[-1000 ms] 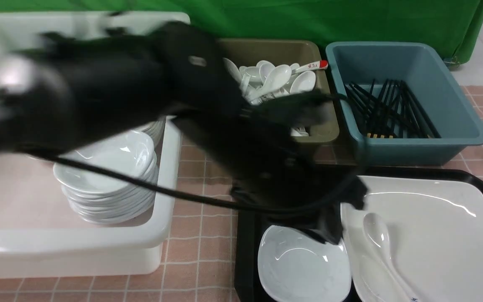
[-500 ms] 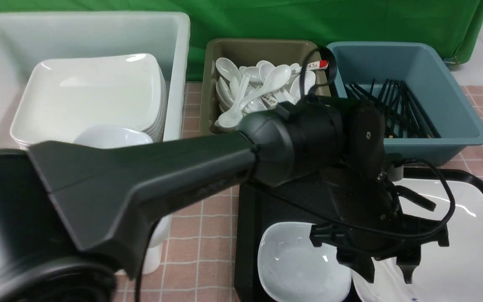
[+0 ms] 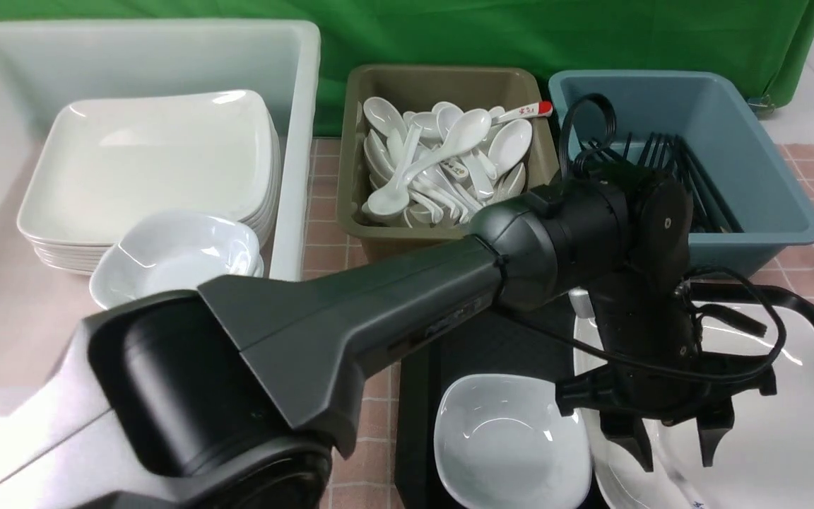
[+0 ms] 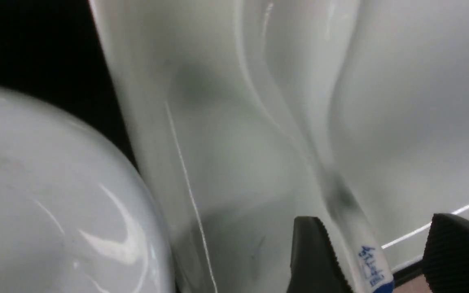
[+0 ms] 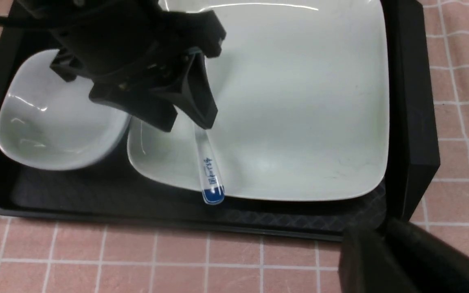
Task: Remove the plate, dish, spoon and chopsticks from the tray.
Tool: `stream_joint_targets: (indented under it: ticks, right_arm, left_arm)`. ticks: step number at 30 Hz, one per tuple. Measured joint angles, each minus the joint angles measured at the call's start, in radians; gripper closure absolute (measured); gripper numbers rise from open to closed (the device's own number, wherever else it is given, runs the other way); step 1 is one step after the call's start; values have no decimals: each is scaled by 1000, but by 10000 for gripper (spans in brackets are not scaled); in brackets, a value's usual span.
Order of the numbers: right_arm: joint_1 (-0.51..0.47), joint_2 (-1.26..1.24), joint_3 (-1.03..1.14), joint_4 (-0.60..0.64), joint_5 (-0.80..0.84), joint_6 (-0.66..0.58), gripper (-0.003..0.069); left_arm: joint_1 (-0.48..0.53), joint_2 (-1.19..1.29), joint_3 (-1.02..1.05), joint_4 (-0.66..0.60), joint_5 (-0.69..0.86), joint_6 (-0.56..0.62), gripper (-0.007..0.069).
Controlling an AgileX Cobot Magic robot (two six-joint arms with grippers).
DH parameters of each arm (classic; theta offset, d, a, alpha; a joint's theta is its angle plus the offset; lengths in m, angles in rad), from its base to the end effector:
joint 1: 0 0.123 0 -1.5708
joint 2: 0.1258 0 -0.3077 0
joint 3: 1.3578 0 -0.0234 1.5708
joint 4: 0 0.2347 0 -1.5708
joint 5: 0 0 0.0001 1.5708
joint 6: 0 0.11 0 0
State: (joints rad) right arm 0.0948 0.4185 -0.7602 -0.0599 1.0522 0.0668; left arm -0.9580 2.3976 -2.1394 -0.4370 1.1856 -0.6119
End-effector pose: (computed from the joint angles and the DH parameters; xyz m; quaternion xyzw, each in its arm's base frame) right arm 0.0301 -0.0029 0.3371 -0.0138 0.8894 0.0070 0.4569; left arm 0.2586 -0.4428 0.1864 -0.1085 -0.9664 0.2212 0.0735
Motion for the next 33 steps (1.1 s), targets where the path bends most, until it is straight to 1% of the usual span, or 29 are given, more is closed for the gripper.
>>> stream_joint_targets:
  ticks: [4,12,16,22,29,32,33]
  right_arm:
    - [0,0,0,0,-34,3,516]
    - [0,0,0,0,-69,8,501]
    - [0,0,0,0,-69,8,491]
    - [0,0,0,0,-67,8,482]
    - [0,0,0,0,-65,9,469]
    - [0,0,0,0,-65,13,463]
    - [0,0,0,0,-65,14,463]
  left_arm:
    - [-6,26,0,7,-17,-83,260]
    - [-15,51,-3,-15,-38,-149,262]
    - [-14,53,-9,-5,-28,-151,262]
    - [-14,51,-18,77,10,-145,270]
    - [-14,51,-32,122,21,-142,335]
    - [-12,60,-66,145,29,-97,373]
    - [-12,61,-69,146,29,-97,373]
